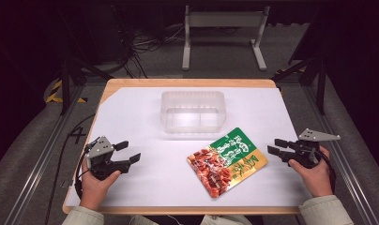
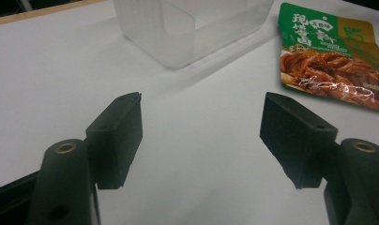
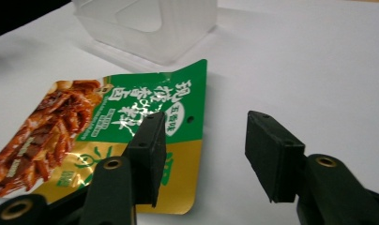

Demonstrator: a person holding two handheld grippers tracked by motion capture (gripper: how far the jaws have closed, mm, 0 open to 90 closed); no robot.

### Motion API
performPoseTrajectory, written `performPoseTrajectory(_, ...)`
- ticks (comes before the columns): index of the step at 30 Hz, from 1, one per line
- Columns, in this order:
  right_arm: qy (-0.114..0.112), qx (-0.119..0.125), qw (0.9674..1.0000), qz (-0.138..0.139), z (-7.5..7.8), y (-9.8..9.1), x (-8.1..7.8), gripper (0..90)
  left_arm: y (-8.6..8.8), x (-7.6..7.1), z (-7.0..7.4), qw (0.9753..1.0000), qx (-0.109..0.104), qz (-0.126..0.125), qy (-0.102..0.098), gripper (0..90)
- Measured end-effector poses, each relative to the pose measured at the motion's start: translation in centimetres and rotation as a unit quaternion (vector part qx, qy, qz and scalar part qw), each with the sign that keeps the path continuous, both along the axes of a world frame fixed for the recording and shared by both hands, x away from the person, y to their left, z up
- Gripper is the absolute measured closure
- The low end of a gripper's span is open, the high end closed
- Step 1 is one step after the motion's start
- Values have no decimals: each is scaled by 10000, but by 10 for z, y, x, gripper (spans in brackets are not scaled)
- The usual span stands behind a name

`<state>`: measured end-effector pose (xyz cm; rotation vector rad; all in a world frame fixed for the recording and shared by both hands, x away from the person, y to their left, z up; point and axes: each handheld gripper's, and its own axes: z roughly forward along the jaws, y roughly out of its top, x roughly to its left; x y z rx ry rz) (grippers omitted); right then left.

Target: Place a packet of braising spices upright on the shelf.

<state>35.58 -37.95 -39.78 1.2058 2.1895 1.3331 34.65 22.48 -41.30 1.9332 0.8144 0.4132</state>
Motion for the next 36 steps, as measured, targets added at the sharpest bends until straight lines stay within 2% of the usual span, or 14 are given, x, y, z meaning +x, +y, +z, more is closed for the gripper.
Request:
performPoseTrajectory(4, 97, 73, 9998, -160, 2, -1, 2, 408, -7, 0, -2, 9996, 259, -41, -42, 288)
performPoseTrajectory(7, 144, 137, 9996, -196, 3, 0, 3, 376, -8, 0, -3, 9997, 236, -29, -2, 285)
performPoseTrajectory(10, 408, 196, 9989, -141, 2, 5, 10, 341, -8, 0, -3, 9997, 241, -19, -23, 284)
performPoseTrajectory(15, 534, 209, 9983, -72, -2, 13, 16, 326, -8, 0, -4, 9997, 256, -8, -16, 284)
performPoseTrajectory(26, 782, 92, 9968, 105, -21, 29, 31, 305, -10, 0, -6, 9997, 260, 11, -2, 284)
performPoseTrajectory(36, 1141, -12, 9932, 246, -37, 38, 37, 309, -11, 0, -7, 9996, 268, -12, 14, 285)
